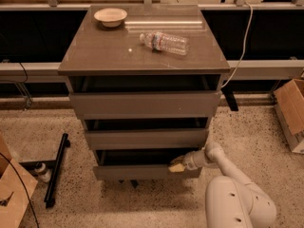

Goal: Open bottom drawer

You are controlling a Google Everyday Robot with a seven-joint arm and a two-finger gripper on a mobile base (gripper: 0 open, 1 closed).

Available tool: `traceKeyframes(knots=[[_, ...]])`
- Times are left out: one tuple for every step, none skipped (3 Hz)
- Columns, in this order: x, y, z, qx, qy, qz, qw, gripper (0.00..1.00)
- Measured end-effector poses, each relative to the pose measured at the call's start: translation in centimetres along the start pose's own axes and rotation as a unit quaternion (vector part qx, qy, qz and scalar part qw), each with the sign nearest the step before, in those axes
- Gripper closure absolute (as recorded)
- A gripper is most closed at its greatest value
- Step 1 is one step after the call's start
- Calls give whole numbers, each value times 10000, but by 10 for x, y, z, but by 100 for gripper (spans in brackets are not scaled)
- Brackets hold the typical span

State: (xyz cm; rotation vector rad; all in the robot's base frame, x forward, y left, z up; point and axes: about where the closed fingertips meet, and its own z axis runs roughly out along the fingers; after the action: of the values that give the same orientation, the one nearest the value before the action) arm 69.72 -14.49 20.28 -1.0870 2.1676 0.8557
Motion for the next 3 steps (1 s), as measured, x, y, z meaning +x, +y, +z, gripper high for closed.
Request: traceKeyframes(knots=[[1, 2, 3, -24, 6, 4, 10000, 81], [9, 6, 6, -35, 255, -9, 9997, 58], [8, 6, 5, -34, 255, -9, 9997, 27]])
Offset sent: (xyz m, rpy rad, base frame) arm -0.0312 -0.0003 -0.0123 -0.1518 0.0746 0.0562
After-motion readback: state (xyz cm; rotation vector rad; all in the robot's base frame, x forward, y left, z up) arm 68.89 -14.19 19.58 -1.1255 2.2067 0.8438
